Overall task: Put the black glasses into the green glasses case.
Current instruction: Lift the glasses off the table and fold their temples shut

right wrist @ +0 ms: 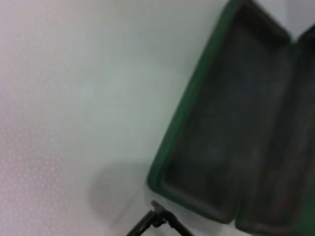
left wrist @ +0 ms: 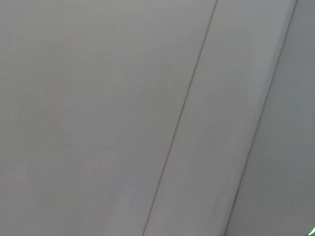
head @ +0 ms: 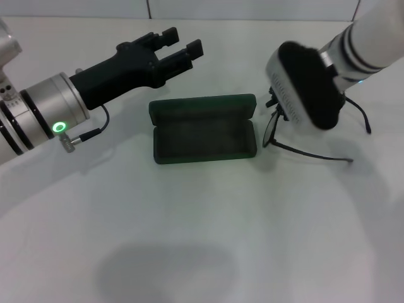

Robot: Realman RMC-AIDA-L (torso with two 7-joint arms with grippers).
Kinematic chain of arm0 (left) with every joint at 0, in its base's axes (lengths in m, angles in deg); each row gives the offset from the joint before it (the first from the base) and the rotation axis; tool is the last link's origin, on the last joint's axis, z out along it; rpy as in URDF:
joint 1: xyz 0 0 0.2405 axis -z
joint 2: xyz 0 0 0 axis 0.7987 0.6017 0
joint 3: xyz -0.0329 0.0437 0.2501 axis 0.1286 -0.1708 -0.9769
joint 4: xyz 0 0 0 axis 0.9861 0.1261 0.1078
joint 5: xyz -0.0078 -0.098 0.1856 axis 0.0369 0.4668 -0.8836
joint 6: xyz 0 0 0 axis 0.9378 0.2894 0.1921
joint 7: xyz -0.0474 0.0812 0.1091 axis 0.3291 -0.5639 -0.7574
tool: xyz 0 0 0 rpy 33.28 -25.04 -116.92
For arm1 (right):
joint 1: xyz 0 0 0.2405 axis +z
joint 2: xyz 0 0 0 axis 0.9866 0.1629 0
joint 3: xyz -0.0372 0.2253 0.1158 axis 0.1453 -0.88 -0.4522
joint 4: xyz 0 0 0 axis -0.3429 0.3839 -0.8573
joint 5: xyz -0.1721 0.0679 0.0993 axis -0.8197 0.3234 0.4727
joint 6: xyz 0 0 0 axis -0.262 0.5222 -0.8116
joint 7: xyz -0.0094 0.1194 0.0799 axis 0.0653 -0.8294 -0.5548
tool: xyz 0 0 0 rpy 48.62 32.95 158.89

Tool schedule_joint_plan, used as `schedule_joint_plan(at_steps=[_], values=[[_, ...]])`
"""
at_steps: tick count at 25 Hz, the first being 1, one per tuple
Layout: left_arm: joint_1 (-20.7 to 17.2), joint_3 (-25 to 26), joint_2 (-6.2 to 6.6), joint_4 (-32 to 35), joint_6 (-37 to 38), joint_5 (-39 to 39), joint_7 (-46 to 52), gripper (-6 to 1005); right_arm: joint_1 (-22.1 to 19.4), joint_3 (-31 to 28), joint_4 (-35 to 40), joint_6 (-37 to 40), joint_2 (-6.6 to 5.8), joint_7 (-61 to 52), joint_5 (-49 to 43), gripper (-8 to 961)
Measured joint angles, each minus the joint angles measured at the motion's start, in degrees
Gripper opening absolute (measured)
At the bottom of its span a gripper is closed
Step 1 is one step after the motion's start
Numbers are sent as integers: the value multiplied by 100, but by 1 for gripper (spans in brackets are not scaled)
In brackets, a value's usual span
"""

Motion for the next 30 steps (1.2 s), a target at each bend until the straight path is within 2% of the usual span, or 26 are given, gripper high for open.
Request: schedule_joint_plan(at_steps=[6,13,19,24,30], values=[[-91,205,7,-10,35,5,113,700,-633,-985,830,604,-38,-9,-51,145],[-62,184,14,12,422,-22,97,704,-1116,-2162,1534,1275,-33,-467,4,130],[34,190,59,18,631,-26,122,699,-1249,-2921,1734,1732,-39,-1016,136,113],[119,161,60,-4,635,-28,126,699,-1221,-3879,1837,2630,-60,-1331,521,109],[214,146,60,8,680,-142,307,699,-1211,-4395,1776,2923,-77,-1798,773,109]])
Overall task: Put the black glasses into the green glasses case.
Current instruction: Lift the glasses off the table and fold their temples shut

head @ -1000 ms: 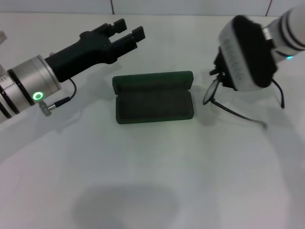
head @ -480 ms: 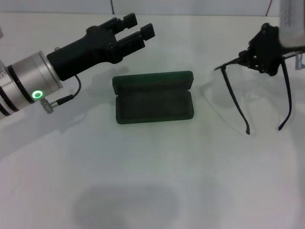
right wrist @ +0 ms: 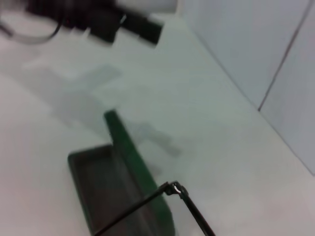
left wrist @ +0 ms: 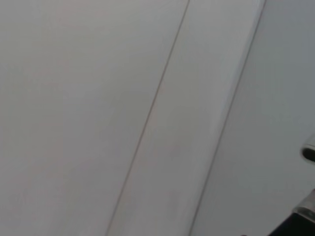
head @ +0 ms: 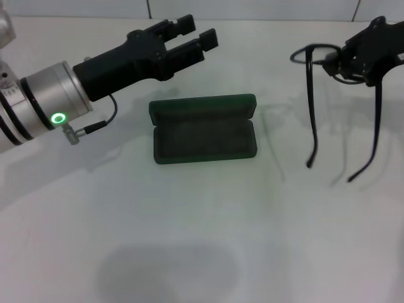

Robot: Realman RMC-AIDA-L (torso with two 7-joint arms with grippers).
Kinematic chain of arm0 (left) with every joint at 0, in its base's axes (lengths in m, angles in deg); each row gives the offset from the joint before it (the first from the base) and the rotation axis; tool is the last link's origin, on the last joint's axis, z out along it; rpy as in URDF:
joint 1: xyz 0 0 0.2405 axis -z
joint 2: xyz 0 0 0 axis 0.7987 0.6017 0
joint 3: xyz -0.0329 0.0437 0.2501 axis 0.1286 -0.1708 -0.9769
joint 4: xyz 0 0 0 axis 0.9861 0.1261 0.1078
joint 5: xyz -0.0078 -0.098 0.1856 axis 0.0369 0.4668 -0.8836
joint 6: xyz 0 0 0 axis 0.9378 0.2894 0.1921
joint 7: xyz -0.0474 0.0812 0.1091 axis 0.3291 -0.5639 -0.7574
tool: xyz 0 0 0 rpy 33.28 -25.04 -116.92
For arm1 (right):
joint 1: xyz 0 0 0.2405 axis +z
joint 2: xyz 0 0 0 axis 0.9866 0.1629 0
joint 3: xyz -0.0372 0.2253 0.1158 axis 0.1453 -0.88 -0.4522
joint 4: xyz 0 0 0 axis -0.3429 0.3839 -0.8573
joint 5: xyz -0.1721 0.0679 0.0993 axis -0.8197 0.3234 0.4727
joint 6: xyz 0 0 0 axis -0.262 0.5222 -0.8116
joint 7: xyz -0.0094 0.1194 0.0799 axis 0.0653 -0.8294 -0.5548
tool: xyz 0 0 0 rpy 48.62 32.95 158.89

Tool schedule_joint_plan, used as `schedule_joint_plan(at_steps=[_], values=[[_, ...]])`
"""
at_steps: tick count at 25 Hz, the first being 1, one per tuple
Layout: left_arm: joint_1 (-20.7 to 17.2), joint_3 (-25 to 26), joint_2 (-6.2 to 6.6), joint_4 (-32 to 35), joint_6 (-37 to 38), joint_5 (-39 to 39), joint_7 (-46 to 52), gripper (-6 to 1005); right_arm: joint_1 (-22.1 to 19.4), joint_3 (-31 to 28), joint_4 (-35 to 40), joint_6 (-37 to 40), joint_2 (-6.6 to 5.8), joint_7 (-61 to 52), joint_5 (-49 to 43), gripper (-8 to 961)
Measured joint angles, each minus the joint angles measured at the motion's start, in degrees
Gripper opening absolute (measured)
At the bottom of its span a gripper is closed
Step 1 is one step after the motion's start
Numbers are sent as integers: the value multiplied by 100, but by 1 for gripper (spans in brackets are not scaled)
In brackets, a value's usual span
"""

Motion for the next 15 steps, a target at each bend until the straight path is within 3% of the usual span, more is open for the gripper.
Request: schedule_joint_plan(at_steps=[6,10,15], values=[[162,-8,57,6,455,-257,294,699,-362,-297,-656,-378,-1,-57,1205,109],[474,-11,150,10,1108,-813,592,699,-580,-302,-1264,-551,-9,48,2166,109],[864,-11,93,6,1307,-1199,784,699,-591,-303,-2187,-569,-5,499,2849,108]])
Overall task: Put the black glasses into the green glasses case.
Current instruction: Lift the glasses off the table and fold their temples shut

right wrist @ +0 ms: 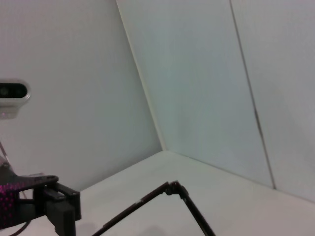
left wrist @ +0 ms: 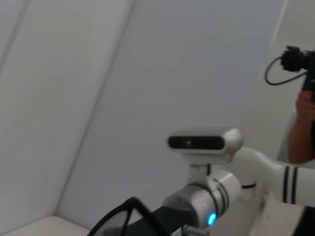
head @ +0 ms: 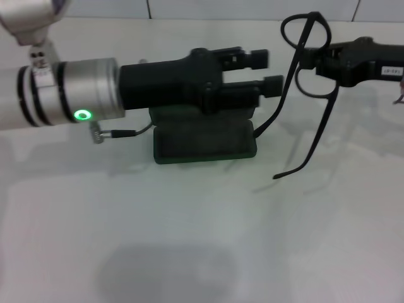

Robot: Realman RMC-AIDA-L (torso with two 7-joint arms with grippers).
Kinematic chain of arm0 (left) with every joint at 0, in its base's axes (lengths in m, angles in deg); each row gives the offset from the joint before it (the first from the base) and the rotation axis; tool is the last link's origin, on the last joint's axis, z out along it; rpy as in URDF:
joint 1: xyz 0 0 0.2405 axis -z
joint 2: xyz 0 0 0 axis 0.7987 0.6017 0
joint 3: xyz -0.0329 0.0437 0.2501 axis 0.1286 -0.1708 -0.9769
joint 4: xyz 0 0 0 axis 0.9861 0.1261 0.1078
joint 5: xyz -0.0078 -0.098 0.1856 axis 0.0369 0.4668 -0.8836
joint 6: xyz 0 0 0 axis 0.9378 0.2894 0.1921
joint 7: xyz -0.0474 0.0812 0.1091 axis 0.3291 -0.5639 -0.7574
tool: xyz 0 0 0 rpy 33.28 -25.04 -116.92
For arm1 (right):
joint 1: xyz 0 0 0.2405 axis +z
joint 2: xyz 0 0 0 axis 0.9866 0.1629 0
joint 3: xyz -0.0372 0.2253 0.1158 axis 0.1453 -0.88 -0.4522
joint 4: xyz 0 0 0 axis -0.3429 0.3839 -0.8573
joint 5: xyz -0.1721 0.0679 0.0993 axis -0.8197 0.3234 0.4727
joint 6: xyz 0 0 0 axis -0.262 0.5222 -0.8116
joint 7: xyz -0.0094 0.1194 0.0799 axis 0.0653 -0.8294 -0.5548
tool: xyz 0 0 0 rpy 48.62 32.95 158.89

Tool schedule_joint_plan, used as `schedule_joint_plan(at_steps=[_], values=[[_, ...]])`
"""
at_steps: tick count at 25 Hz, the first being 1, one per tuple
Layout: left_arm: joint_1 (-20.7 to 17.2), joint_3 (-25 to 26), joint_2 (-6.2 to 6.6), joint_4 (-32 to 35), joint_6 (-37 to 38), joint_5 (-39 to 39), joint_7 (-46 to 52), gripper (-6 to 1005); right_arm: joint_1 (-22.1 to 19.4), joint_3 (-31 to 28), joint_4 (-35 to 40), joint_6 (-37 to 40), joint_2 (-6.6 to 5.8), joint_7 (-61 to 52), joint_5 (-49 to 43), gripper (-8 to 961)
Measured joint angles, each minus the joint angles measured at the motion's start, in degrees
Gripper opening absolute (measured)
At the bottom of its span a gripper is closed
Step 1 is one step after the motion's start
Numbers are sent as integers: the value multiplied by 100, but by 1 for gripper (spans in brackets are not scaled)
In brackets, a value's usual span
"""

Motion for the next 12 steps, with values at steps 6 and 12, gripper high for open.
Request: schedule_joint_plan(at_steps=[6,12], values=[[290,-1,-89,-27,-11,-170,8,699,21,16,-377,-23,34,139,62,108],[329,-8,-84,0,31,-175,86,699,27,41,-551,-10,33,141,70,108]])
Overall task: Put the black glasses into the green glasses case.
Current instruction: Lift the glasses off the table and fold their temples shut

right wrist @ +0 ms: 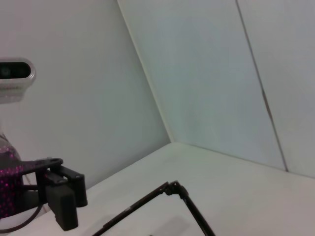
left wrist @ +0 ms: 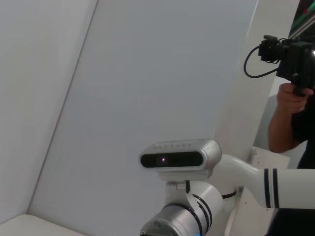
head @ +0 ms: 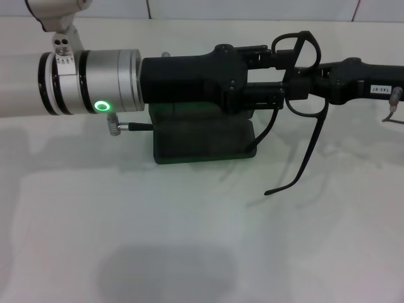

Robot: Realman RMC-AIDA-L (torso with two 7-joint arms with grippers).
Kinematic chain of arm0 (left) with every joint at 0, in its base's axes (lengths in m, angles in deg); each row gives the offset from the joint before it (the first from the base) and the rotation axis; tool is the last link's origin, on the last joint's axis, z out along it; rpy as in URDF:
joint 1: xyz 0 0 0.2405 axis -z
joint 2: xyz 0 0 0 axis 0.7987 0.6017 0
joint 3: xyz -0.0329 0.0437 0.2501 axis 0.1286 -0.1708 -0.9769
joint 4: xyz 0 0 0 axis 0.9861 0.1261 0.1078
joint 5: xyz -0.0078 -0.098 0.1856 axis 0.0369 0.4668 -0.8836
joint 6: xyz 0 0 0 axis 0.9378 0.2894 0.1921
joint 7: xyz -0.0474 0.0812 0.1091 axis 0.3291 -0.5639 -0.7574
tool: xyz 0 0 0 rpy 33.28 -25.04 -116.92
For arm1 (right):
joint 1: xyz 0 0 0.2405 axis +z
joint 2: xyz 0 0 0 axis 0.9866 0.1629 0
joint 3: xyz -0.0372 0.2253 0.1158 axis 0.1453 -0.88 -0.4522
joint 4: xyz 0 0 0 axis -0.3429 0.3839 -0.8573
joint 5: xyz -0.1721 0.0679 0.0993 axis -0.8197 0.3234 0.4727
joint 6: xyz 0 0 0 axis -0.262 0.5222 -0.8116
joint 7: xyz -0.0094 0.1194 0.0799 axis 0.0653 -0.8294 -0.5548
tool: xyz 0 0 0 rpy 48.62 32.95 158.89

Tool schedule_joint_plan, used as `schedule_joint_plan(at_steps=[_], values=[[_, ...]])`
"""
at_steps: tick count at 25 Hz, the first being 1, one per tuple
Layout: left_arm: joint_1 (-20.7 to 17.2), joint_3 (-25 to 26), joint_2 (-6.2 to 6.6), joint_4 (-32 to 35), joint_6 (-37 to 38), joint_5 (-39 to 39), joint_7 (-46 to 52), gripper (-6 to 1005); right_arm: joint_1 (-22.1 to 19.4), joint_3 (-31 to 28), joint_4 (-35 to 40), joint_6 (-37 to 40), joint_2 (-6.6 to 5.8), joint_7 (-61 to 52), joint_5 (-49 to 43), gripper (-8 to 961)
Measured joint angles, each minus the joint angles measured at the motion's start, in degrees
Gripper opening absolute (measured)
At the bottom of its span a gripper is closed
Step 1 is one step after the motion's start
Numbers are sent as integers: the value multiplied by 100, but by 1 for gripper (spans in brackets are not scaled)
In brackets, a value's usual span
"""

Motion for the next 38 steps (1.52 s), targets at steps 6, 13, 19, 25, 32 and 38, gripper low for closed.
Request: schedule_joint_plan(at_steps=[6,13,19,25,32,38], values=[[33,-182,-6,4,84,-4,58,699,17,-36,-64,244,-25,-41,71,108],[-281,278,133,3,-112,-7,-71,699,-95,-46,-11,882,-265,-45,350,107],[-561,399,227,-56,-726,-326,-99,699,-260,-85,-9,1428,-440,-3,1107,107],[-306,-266,-90,-44,-725,-1221,-147,699,-128,-186,48,1436,-382,-41,1832,107],[-99,-1319,-106,-41,-691,-164,-238,699,-22,-141,47,847,-111,-4,1880,107],[-137,-1322,-43,-2,-378,433,-469,699,-29,-39,-65,642,-44,9,1761,107]])
